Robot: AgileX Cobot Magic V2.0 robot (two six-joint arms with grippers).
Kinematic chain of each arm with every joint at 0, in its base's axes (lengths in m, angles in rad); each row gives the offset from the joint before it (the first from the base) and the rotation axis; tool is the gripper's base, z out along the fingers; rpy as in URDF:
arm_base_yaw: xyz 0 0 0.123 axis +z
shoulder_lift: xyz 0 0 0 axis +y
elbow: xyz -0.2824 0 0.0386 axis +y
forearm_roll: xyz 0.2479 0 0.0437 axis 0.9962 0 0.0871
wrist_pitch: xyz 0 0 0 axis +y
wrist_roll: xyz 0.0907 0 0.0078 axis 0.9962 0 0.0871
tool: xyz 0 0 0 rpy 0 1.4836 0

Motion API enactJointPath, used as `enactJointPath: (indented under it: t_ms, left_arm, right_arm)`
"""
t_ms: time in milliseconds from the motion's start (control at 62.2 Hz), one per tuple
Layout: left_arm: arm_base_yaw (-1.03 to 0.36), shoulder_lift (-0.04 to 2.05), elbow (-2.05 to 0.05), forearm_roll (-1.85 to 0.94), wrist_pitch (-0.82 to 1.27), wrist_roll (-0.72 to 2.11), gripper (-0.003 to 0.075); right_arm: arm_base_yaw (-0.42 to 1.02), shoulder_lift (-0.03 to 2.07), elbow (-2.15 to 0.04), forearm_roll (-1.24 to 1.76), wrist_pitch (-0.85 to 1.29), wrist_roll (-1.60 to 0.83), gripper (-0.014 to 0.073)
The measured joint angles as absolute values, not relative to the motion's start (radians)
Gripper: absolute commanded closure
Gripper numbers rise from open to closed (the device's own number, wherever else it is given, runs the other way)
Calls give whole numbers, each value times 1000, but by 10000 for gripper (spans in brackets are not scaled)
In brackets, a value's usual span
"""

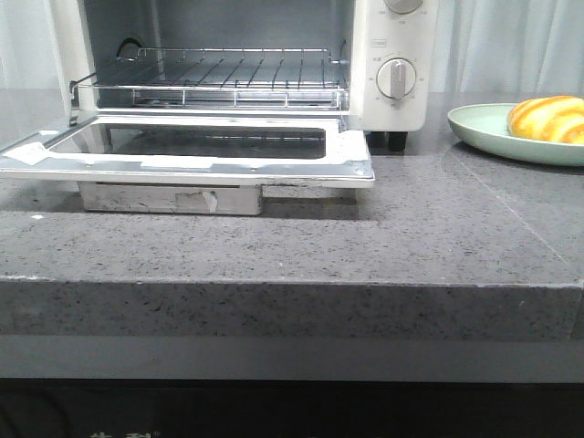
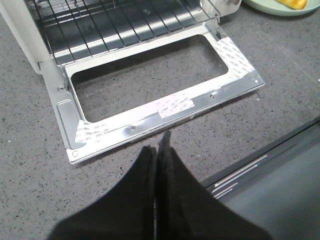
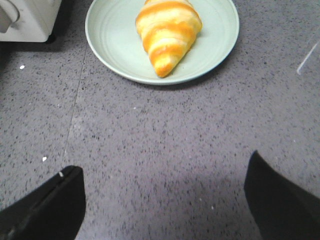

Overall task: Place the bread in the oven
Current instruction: 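Lower the right gripper onto the croissant on the green plate and grasp it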

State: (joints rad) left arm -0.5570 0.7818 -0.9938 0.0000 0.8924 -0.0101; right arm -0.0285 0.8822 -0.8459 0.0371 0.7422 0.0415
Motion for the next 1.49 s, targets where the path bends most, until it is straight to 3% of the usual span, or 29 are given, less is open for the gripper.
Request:
enactJointPath:
  t_ms: [562, 1092, 1189, 1349, 1494]
  left_arm:
    - [-557, 748, -989, 0, 892, -10, 738]
    - [-557, 748, -989, 0, 892, -10, 738]
    - [-557, 748, -989, 0, 892, -10, 738]
    - [-557, 748, -989, 0, 892, -10, 738]
    - [-557, 748, -989, 0, 892, -10, 738]
  right_arm:
    - [-28, 1554, -1368, 28, 965, 51, -59]
    - [-28, 1855, -1571, 26, 988, 55, -55]
    - [-28, 1879, -1573, 26, 981, 55, 41]
    - [-28, 1886, -1577, 22, 980, 55, 339]
    - [-28, 1886, -1581, 22, 980, 58, 473]
